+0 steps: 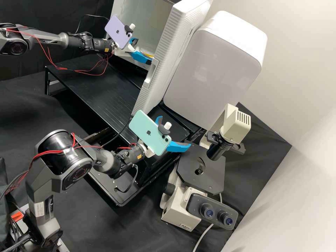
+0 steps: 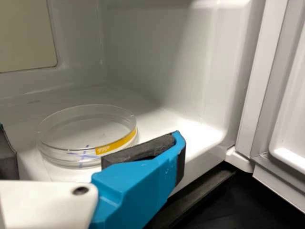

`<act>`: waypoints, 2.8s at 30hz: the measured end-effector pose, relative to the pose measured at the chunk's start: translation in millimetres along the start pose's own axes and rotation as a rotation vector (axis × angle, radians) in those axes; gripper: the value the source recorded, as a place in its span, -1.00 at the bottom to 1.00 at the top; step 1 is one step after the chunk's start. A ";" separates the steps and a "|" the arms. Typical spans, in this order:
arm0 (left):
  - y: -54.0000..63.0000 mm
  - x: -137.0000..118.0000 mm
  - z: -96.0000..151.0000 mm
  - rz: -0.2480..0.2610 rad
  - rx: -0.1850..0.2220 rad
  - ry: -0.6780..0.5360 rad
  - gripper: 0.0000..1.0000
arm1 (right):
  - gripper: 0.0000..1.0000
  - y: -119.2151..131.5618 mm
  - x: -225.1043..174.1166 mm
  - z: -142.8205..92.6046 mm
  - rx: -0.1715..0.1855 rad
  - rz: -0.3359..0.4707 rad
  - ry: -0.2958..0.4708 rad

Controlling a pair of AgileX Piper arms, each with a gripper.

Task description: Take the petri dish out of the incubator

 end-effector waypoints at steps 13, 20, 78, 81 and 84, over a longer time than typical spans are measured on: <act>1.9 -0.1 0.8 -0.004 -0.014 -0.003 -1.00 | 1.00 0.0 0.0 0.0 0.000 0.000 0.000; 0.4 0.9 0.0 -0.002 -0.010 0.001 -1.00 | 1.00 0.0 0.0 0.0 0.000 0.000 0.000; 0.0 3.1 -2.4 0.016 0.020 0.021 -1.00 | 1.00 0.0 0.0 0.0 0.000 0.000 0.000; 0.0 3.1 -2.5 0.017 0.020 0.022 -1.00 | 1.00 0.0 0.0 0.0 0.000 0.000 0.000; 0.1 3.1 -2.6 0.017 0.019 0.023 -1.00 | 1.00 0.0 0.0 0.0 0.000 0.000 0.000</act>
